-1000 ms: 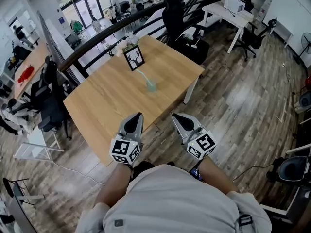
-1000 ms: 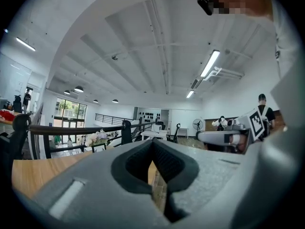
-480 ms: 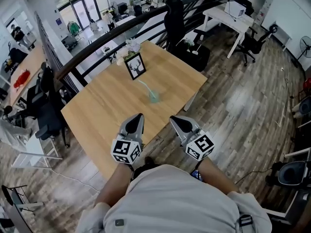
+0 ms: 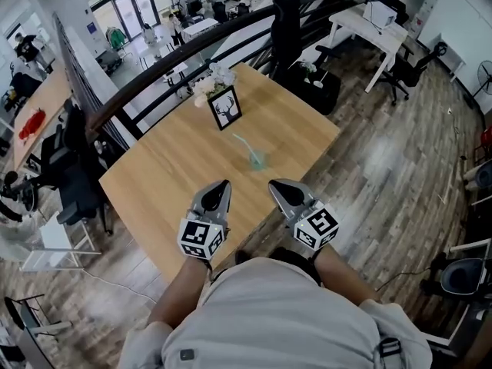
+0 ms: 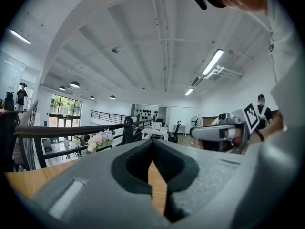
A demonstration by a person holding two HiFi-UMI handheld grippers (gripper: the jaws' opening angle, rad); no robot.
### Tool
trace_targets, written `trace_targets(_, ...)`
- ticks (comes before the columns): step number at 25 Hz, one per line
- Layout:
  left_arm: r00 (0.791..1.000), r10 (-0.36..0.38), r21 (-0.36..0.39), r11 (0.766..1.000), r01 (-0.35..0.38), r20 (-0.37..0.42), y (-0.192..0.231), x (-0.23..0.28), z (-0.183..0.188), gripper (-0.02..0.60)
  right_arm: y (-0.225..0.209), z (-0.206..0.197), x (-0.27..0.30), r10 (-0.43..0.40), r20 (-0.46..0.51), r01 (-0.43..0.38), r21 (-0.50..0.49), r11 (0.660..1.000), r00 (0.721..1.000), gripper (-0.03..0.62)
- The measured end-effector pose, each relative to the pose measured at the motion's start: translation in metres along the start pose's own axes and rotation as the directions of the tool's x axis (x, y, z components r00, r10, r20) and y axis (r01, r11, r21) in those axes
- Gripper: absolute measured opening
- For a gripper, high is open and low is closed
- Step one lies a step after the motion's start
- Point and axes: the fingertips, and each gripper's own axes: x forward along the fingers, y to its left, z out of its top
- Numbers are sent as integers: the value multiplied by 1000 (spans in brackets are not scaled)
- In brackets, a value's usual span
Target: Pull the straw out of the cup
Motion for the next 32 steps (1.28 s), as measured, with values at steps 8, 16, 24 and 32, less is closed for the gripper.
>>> trace_targets(8, 998, 45, -60, 997, -47, -40, 32, 39, -19, 5, -42, -13, 47, 58, -61, -57, 4, 998, 996, 9)
trace_targets(16, 987, 143, -60, 987, -148, -79, 54, 96, -39, 5, -102, -52, 88, 171, -181, -174, -1, 985, 968, 38)
trace_targets(24, 968, 214, -112, 967, -229, -131, 94, 138, -69, 5, -153, -97, 143, 233, -300, -236, 27, 971, 925, 95)
trace_targets(32, 950, 246, -156, 948, -276, -190, 114, 164, -106, 5, -180, -153, 176, 273, -408, -259, 92, 962, 871, 132)
